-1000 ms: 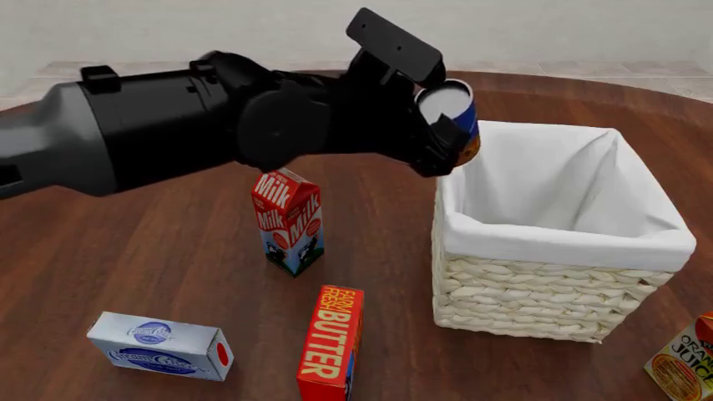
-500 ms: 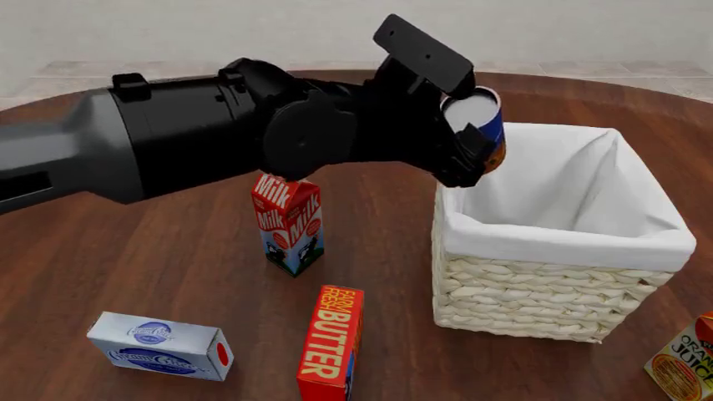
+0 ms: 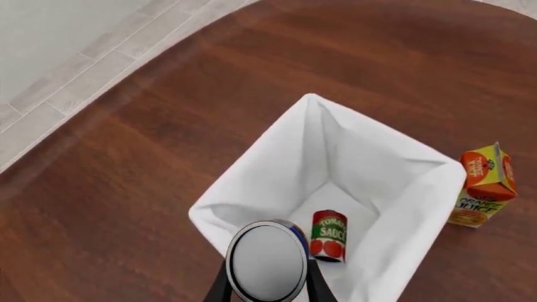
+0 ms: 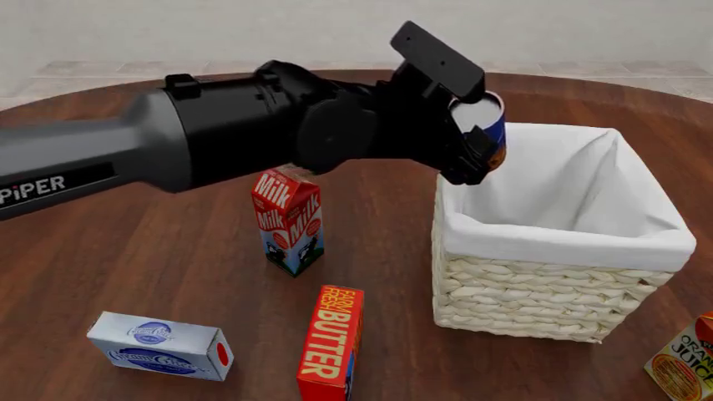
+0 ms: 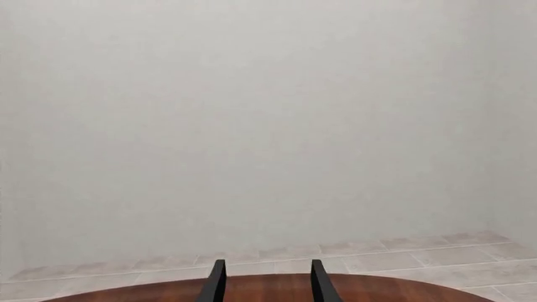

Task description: Pick up the alphabet soup and the tomato sauce, and put them in the basket.

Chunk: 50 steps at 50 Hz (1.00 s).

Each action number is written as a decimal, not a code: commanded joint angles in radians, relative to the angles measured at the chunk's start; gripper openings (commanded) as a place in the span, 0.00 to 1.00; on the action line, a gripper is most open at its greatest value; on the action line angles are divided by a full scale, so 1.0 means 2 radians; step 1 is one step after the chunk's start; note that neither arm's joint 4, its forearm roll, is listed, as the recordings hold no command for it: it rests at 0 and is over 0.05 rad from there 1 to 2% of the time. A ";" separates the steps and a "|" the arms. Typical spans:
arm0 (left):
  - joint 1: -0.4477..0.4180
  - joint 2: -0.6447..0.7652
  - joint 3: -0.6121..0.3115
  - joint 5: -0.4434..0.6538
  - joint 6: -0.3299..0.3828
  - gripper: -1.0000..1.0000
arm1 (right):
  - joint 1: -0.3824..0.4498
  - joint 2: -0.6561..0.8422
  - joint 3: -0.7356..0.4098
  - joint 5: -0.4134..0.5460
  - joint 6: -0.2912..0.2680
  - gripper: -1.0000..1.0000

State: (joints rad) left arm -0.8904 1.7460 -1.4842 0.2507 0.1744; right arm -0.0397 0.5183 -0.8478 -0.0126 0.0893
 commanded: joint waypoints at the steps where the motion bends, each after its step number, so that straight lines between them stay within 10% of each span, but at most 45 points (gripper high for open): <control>1: 0.003 0.013 -0.019 0.002 0.015 0.00 | 0.002 0.005 0.000 -0.004 0.001 1.00; 50: -0.021 0.069 -0.064 0.011 0.025 0.00 | -0.001 -0.003 0.000 -0.003 0.011 1.00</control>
State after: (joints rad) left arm -0.9177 1.8779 -1.6027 0.2785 0.2060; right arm -0.0394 0.5186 -0.8448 -0.0242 0.1055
